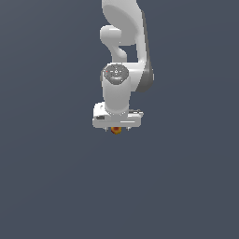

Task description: Pick up the object and move it to a goal position.

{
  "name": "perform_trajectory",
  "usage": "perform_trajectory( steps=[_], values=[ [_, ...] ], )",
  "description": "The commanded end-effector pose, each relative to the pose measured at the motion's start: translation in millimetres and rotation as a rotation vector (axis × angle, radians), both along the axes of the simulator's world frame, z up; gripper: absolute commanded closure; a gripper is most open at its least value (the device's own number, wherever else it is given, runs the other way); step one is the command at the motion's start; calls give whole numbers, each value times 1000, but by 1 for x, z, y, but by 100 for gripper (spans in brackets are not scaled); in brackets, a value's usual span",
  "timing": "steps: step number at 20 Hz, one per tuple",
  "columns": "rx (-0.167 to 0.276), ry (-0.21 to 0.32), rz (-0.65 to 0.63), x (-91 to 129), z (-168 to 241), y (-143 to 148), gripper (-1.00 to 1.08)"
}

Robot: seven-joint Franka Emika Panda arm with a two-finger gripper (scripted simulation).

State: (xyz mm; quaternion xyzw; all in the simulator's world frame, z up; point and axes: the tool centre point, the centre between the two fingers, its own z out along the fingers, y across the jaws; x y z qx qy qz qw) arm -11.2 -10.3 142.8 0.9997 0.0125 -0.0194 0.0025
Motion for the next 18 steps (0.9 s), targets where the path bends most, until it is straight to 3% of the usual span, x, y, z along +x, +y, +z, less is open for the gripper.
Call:
perform_trajectory(
  steps=[1,18],
  values=[
    [0,0,0,0,0,0,-92],
    [23,-3,-36,-3,2,-13,-92]
  ],
)
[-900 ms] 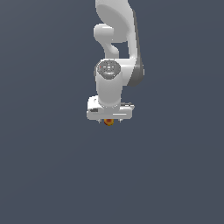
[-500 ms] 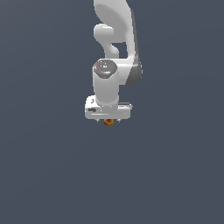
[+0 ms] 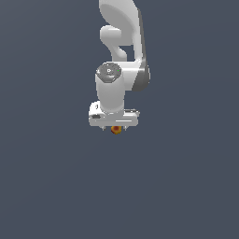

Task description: Pick up the object and move it to a goal position.

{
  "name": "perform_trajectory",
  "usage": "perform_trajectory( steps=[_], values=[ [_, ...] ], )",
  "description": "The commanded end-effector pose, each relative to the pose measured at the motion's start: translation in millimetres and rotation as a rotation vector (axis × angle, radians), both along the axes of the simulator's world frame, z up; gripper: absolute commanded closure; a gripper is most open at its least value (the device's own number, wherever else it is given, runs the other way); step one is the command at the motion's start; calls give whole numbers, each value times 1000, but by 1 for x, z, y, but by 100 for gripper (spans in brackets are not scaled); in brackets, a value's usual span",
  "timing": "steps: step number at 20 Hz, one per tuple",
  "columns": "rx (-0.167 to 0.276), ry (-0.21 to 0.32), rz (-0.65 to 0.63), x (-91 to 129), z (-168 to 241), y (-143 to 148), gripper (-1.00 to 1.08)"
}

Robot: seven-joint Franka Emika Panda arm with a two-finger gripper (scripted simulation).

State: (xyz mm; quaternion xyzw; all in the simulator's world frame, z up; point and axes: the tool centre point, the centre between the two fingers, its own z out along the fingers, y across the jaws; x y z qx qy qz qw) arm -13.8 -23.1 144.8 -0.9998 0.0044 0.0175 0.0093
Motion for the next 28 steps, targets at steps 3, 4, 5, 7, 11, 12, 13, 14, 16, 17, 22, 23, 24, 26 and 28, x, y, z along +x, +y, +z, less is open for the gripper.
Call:
perform_trajectory(
  steps=[3,4,5,7,11,12,13,14,16,17,22,23,24,26,28],
  values=[
    [-1,0,-19,-2,-2,0,-92],
    [-1,-1,-28,-3,-3,0,-92],
    [-2,-1,-37,-4,-4,0,-92],
    [-3,-1,-60,-6,-6,0,-92],
    [-5,-3,-123,-13,-12,1,-92],
    [-6,-4,-142,-15,-13,1,-92],
    [-7,-4,-163,-17,-15,1,-92],
    [-8,-5,-184,-19,-17,1,-92],
    [-10,-6,-233,-24,-21,1,-92],
    [-11,-7,-259,-27,-24,1,-92],
    [-17,-12,-399,-43,-35,1,-92],
    [-18,-13,-427,-46,-37,1,-92],
    [-20,-14,-456,-49,-39,0,-92],
    [-22,-16,-511,-56,-43,0,-92],
    [-24,-18,-560,-61,-47,0,-92]
  ],
)
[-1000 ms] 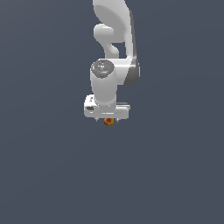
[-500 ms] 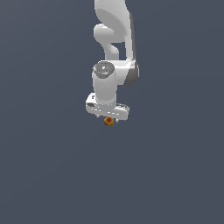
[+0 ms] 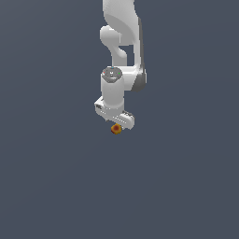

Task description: Pick up the object and move it to a goal position.

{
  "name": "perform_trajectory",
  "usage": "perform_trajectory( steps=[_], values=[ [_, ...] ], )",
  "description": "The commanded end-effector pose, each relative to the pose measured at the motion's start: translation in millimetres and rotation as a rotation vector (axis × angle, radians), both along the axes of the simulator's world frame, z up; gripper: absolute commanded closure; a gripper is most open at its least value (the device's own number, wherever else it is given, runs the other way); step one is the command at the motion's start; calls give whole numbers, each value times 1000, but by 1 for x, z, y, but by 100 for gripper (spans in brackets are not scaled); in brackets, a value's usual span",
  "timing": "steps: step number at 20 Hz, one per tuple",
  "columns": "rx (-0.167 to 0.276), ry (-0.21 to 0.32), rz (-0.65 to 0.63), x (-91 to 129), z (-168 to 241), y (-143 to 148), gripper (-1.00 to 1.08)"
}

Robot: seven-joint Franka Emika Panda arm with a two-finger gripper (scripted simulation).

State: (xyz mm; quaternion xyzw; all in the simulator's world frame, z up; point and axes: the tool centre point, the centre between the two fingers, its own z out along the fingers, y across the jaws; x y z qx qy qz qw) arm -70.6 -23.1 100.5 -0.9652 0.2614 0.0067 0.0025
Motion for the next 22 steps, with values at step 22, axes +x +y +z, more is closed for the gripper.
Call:
perform_trajectory(
  steps=[22],
  values=[
    [-10,-10,-225,-27,-23,-3,-92]
  ],
)
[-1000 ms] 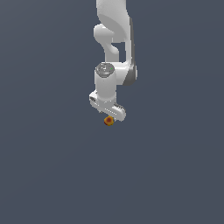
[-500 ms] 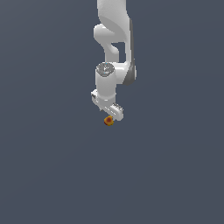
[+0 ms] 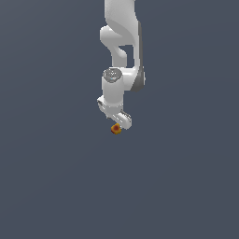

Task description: Pick up the object and move it to a goal position.

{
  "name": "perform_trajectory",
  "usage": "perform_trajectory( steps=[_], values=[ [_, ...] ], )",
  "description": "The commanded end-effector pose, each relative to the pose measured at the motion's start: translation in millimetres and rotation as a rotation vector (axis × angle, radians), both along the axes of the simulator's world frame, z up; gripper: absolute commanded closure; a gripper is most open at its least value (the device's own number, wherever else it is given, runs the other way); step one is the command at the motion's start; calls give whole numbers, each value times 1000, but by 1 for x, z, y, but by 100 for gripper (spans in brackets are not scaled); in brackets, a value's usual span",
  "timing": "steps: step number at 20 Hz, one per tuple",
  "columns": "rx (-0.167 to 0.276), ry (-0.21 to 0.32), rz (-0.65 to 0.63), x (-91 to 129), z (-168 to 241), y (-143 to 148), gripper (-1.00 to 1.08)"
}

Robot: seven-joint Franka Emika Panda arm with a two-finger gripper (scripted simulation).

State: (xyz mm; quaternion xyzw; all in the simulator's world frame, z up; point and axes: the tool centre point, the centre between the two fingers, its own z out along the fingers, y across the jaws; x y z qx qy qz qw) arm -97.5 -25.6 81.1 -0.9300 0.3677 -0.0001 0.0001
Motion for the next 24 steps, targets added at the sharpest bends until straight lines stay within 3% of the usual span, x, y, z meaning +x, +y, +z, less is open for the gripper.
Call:
perform_trajectory(
  steps=[1,14,15,24],
  values=[
    [0,1,-1,-1,-6,0,-92],
    [0,0,-5,-1,-46,0,-92],
    [0,0,-5,-1,-46,0,108],
    [0,0,-5,-1,-46,0,108]
  ],
)
